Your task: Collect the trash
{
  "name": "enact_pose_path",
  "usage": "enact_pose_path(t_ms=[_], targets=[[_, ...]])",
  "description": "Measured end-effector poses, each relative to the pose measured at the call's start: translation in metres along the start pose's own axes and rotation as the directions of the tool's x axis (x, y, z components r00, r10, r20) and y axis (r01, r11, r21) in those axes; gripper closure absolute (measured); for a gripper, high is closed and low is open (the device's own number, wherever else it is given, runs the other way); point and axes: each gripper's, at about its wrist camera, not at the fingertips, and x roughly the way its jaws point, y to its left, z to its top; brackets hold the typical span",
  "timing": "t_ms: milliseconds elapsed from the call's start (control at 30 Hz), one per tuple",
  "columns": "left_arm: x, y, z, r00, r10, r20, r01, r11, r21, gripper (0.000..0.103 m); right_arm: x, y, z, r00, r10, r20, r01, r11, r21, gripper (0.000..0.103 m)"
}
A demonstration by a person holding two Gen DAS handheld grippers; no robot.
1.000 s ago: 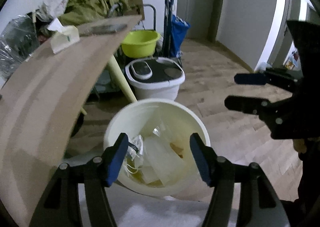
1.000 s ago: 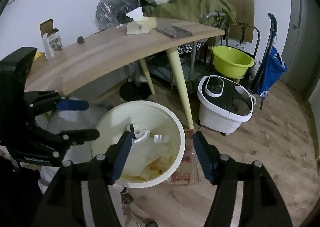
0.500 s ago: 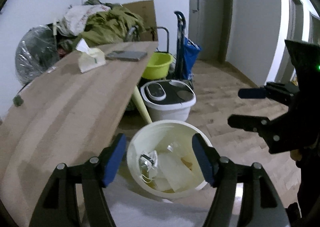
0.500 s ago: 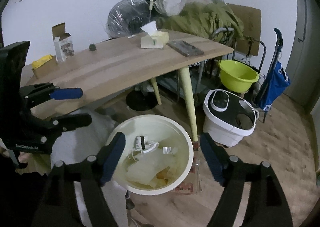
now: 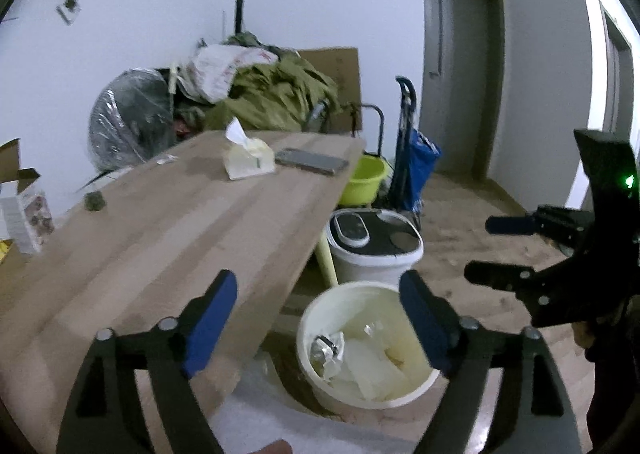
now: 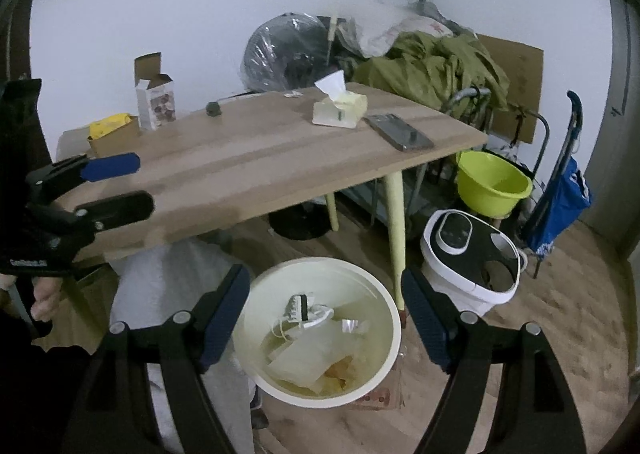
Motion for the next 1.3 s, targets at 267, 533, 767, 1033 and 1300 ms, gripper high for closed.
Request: enact_pose_path(t_ms=[267, 533, 767, 1033, 1300], targets=[[-0.023, 0.015, 0.006, 0.994, 0.077, 0.071, -0.073, 0.995, -0.064, 0.009, -0.003, 0.01, 0.016, 0.999, 0.036, 0.04, -0.034, 0.998, -0.05, 0.02], [-0.043, 0.023, 0.006, 0.977, 0.166, 0.131, -0.155, 0.984, -0.089, 0.008, -0.005, 0.015, 0.032, 0.995, 0.065, 0.075, -0.058, 0.994, -0.091, 0.02], [-0.049, 0.03, 0.005, 0.967, 0.208, 0.146, -0.196, 0.976, -0.094, 0.007, -0.007, 0.02, 0.04, 0.991, 0.092, 0.094, -0.08, 0.989, -0.122, 0.02], [-0.045, 0.033, 0.004, 0.973, 0.186, 0.138, -0.173, 0.98, -0.102, 0.007, 0.002, 0.021, 0.041, 0.991, 0.108, 0.081, -0.097, 0.987, -0.128, 0.02], [-0.038, 0.03, 0.003, 0.978, 0.16, 0.131, -0.149, 0.985, -0.089, 0.007, 0.003, 0.021, 0.041, 0.99, 0.114, 0.078, -0.104, 0.986, -0.132, 0.02]])
